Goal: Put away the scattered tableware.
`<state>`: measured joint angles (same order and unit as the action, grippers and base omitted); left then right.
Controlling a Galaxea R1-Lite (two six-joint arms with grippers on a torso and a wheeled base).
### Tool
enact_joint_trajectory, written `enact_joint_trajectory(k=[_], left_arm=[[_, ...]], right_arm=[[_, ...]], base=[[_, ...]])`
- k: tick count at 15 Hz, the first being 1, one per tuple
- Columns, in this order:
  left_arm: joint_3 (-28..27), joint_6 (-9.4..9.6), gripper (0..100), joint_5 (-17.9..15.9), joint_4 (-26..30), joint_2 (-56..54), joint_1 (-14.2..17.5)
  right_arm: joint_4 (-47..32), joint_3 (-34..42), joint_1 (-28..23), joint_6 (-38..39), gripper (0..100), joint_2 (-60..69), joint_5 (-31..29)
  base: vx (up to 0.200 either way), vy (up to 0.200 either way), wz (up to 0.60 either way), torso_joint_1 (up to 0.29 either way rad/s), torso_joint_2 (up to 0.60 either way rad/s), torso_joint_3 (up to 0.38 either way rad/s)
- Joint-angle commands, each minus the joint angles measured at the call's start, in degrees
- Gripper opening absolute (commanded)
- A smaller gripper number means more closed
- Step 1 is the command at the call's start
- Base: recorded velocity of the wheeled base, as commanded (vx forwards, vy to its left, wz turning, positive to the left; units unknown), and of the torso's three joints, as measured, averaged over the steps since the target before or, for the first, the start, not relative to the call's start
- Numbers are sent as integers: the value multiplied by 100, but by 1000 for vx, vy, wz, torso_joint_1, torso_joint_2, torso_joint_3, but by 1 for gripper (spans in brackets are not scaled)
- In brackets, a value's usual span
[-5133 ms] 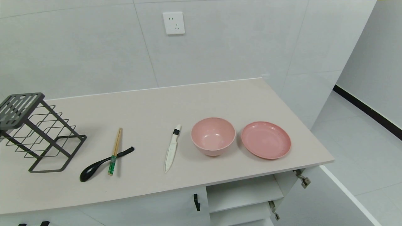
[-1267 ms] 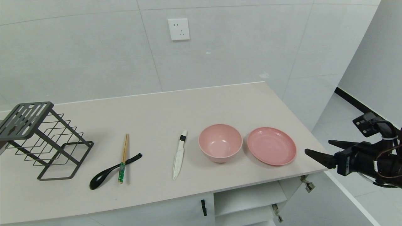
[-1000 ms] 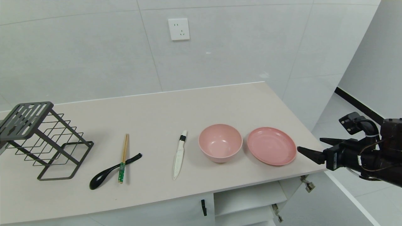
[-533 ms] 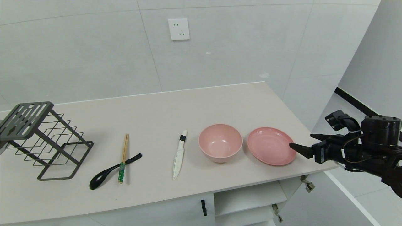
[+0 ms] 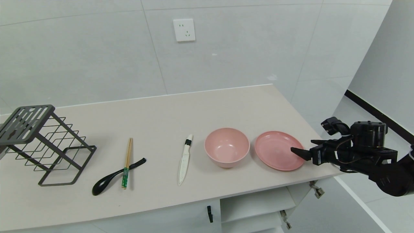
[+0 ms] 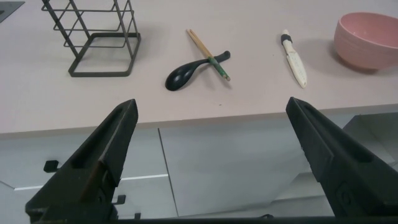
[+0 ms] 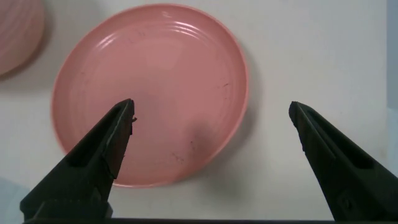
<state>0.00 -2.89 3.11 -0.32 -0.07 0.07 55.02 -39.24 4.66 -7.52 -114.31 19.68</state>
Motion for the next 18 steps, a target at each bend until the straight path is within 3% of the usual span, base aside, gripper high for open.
enact_joint_trajectory(k=[1,7,15,18], left_arm=[[0,-1,100,-3,-3,7,1],[0,-1,100,-3,-3,7,1],[0,-10,100,-3,-3,7,1],[0,-10,100,6,-3,7,1]], right_arm=[[18,-119,-9,-4,100,-250,10],[27,-409,9,14,100,-601,28],[290,-356,246,5,100,-707,555],[299,-391,150,14,100,-953,414]], base=[[0,0,0,0,0,0],[0,0,0,0,0,0],[0,0,0,0,0,0],[0,0,0,0,0,0]])
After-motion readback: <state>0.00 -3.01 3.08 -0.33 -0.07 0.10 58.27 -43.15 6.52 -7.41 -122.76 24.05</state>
